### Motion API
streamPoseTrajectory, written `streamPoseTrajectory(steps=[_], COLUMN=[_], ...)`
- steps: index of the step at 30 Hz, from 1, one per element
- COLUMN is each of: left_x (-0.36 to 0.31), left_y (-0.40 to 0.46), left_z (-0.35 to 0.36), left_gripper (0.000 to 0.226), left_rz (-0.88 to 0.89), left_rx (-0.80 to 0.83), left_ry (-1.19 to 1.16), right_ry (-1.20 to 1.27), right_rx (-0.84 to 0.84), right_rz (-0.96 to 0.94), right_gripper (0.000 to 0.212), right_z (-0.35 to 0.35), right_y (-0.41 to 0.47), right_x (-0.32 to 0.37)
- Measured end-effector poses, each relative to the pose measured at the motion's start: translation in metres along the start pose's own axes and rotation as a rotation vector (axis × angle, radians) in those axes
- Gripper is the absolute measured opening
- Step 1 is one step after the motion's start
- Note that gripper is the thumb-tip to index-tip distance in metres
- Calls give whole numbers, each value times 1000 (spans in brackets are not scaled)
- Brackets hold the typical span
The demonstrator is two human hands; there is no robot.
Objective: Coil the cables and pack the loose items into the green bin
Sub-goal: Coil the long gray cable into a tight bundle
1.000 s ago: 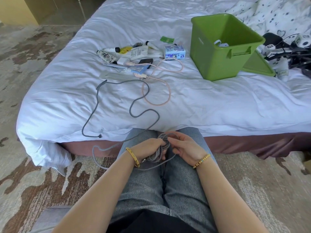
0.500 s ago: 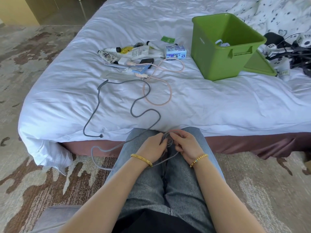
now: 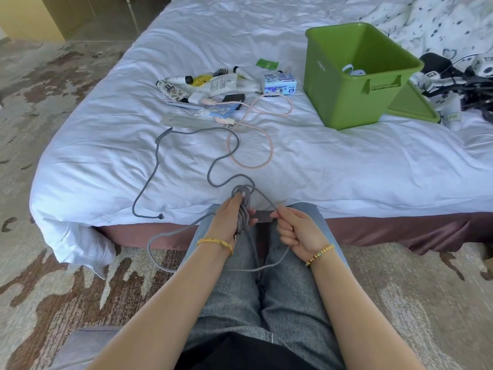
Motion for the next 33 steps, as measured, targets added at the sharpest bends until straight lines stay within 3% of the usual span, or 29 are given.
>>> streamPoseTrajectory(steps=[3,6,9,15,19,23,28,33], left_x=[1,-4,-9,-17,-22,-39,-32,4], left_y=[0,3,6,13,20,23,22,8], left_z=[11,20,15,10,-10,-32,-25,5], left_gripper=[19,25,31,19,13,14,16,13], left_rz=[-46,-56,-50,68,127,229,172,-86], left_rx=[22,56,-26,12,-121,-214,-72,275], left_ry=[-195,-234,-228,120,281,483,711,964], right_ry=[-136,-307,-414,-417,-303,-97,230,324], right_rx=[79,191,281,310,311,104,-63,-63], right_rz=[94,191,236,220,157,48,-78,-154], right_gripper=[42,54,57,45,32,23,20,21], right_z=[11,23,32,34,31,12,-9,-14], right_y=[-2,-5,-7,-8,-9,-5,-1,-2], right_x=[-8,-18,-27,-29,-21,-3,8,14])
Point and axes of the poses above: each hand's wrist, its own y-axis towards the middle knuckle, its own z-axis out of the palm, x = y × z, the point moved 9 cm from there along y, towards the middle knuckle, and after that the axes turned 11 degrees about -y, right-handed, at the moved point
